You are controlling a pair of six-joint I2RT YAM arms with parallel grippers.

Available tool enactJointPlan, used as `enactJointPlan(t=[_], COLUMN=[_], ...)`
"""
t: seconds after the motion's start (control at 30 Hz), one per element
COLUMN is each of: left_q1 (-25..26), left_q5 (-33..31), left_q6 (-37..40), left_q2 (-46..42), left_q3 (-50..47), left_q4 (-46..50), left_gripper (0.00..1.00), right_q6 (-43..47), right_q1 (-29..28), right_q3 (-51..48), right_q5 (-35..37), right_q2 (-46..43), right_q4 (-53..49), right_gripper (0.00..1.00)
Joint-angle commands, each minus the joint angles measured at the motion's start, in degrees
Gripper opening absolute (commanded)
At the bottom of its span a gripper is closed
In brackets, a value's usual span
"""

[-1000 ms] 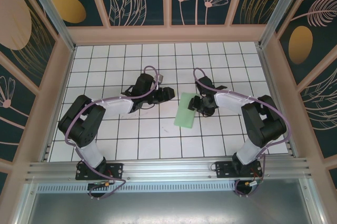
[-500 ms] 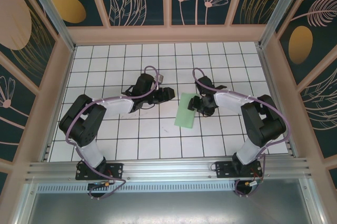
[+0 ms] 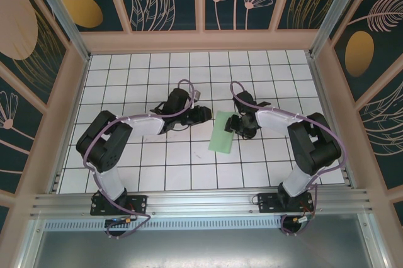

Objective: Fold a paper plane with a square sheet of paper (pick it up from the middle)

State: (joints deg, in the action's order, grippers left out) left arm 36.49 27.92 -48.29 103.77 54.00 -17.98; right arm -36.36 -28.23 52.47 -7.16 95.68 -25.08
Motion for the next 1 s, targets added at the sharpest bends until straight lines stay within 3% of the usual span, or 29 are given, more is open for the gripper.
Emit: enactJointPlan(t=[0.0, 0.37, 0.97], left_q1=[1.1, 3.3, 4.4], left_q5=[0.6, -0.6, -1.9], left_q6=[-0.1, 0.0, 2.5], left_q2=[2.6, 8.6, 13.3], left_q3=[3.3, 6.8, 10.0], left_q4=[1.1, 5.5, 9.6], left_gripper=[0.28, 0.01, 0.00], right_q6=[-0.5, -1.0, -1.3], right_q1=[-0.5, -0.7, -1.0], right_q3=[-0.8, -1.1, -1.3], right_q5=[0.9, 0.7, 1.1], right_q2=[3.5, 3.7, 4.0], right_q4=[0.1, 0.4, 0.1], right_gripper=[0.62, 0.62, 0.62])
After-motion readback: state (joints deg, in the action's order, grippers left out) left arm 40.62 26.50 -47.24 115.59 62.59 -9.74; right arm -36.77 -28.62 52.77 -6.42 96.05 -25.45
